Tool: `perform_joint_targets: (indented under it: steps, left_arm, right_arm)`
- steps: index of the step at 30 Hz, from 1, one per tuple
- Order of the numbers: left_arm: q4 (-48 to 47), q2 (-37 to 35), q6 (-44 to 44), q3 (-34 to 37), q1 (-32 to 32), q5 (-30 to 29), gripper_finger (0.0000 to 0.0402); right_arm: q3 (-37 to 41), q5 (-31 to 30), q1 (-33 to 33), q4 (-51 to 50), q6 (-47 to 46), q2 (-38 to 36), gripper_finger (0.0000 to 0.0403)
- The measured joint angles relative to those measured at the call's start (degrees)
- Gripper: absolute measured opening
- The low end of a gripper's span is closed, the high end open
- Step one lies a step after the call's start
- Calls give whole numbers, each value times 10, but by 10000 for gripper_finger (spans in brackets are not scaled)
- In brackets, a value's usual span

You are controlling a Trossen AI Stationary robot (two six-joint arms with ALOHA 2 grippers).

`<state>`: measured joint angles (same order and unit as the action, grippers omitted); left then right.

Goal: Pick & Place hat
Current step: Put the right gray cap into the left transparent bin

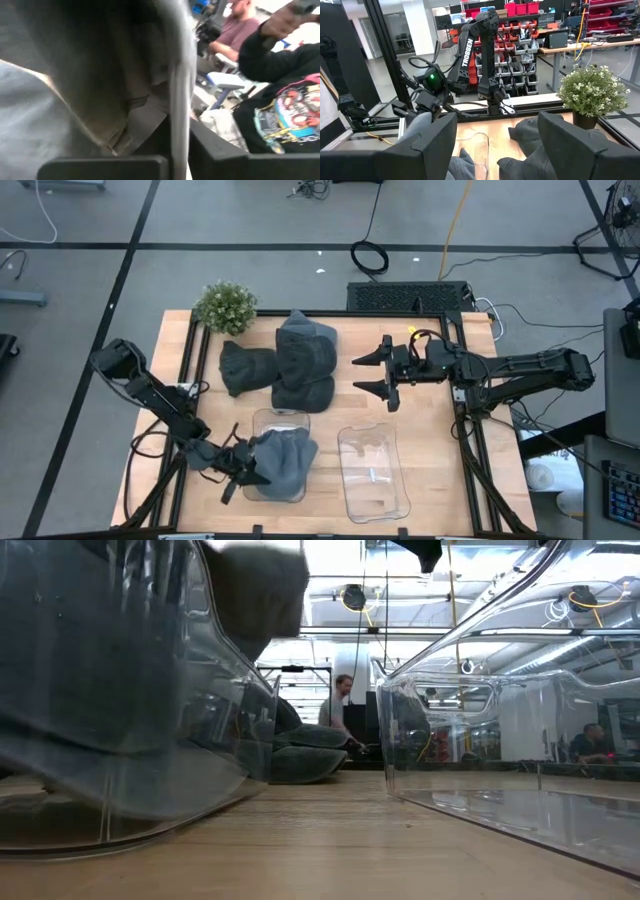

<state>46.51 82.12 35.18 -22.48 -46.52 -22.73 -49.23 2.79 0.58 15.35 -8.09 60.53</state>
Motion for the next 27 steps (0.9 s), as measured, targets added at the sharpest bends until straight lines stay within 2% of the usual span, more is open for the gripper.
perform_joint_targets:
  steps: [7, 12, 16, 21, 27]
  left_arm:
    - [-60, -18, 75, -1, 14, -19, 129]
    - [-67, -38, 88, 0, 25, 39, 200]
    - [-86, -85, 108, 1, 31, 72, 243]
    - [-221, -161, 163, 0, 37, 47, 272]
    - [-410, -223, 316, 0, 60, 22, 276]
  right_arm:
    - [0, 1, 0, -8, 2, 0, 265]
    - [0, 2, 0, -14, 2, 0, 265]
    - [0, 2, 0, -20, 2, 0, 265]
    - [0, 3, 0, -25, 4, 0, 265]
    - [0, 3, 0, -43, 12, 0, 265]
